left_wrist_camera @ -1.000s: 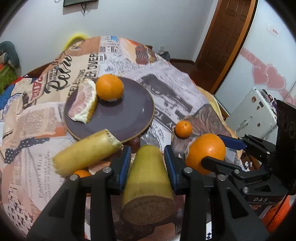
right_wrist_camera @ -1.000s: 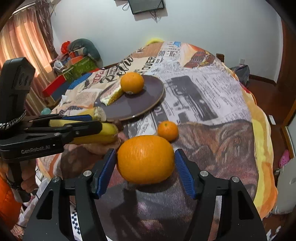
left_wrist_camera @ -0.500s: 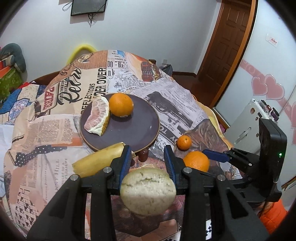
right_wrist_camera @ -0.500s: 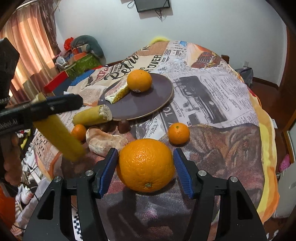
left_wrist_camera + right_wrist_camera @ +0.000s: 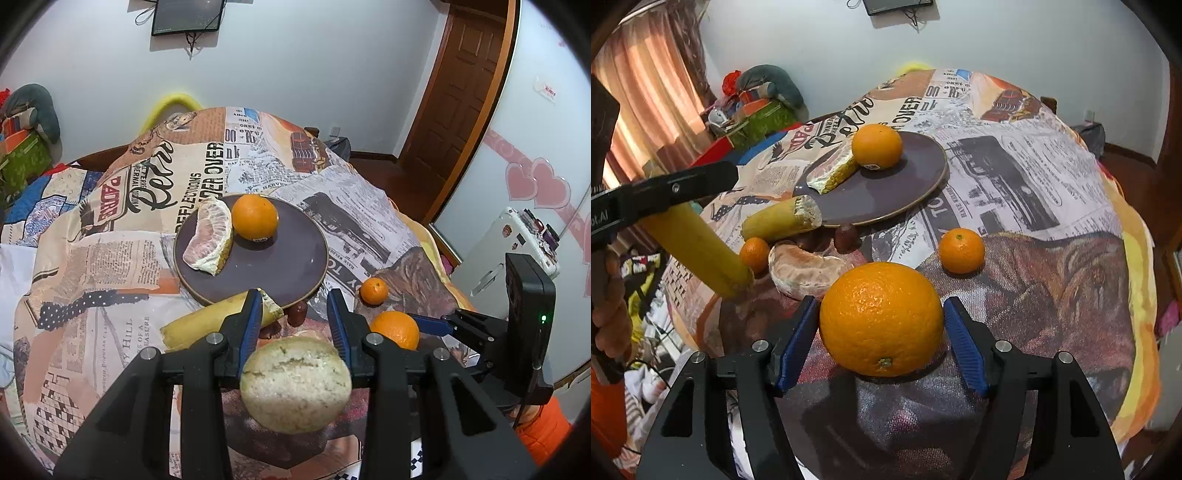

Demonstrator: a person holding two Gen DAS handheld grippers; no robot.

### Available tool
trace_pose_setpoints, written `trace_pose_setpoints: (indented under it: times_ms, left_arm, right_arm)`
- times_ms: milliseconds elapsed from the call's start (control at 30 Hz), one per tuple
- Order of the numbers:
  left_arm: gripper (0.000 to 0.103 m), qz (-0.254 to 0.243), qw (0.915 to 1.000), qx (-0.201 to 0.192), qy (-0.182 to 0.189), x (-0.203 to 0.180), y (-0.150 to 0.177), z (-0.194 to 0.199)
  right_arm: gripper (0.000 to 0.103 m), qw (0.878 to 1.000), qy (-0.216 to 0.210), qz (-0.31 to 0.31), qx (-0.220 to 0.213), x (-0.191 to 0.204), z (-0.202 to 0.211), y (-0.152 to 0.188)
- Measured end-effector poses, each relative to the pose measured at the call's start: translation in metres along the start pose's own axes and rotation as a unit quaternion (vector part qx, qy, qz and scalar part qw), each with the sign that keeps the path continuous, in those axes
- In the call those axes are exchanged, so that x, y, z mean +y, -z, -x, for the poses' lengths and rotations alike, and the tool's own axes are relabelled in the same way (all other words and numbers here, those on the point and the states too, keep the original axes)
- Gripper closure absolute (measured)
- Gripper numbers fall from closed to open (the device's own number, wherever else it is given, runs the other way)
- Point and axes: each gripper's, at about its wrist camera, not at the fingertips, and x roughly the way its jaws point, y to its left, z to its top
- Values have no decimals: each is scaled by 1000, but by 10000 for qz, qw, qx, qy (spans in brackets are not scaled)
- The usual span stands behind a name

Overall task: Organize fruits
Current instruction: 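Carry the cylinder toward the plate with the left tool while the right tool lowers the orange onto it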

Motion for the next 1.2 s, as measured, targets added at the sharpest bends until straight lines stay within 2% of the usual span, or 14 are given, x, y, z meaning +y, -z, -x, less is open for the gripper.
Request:
trace_pose_setpoints:
  times_ms: [200, 633, 1200]
  left_arm:
    - [67, 6, 9998, -185, -59, 6, -12, 7]
    - [67, 72, 9985, -497, -196, 28, -44, 5]
    - [67, 236, 9979, -519, -299, 53, -76, -44]
  right_arm:
    - [39, 9999, -5, -64, -154, -1, 5, -11]
    - [39, 9976, 27, -39, -693, -3, 12, -62]
    - [38, 9978, 40, -63, -662, -17, -26, -91]
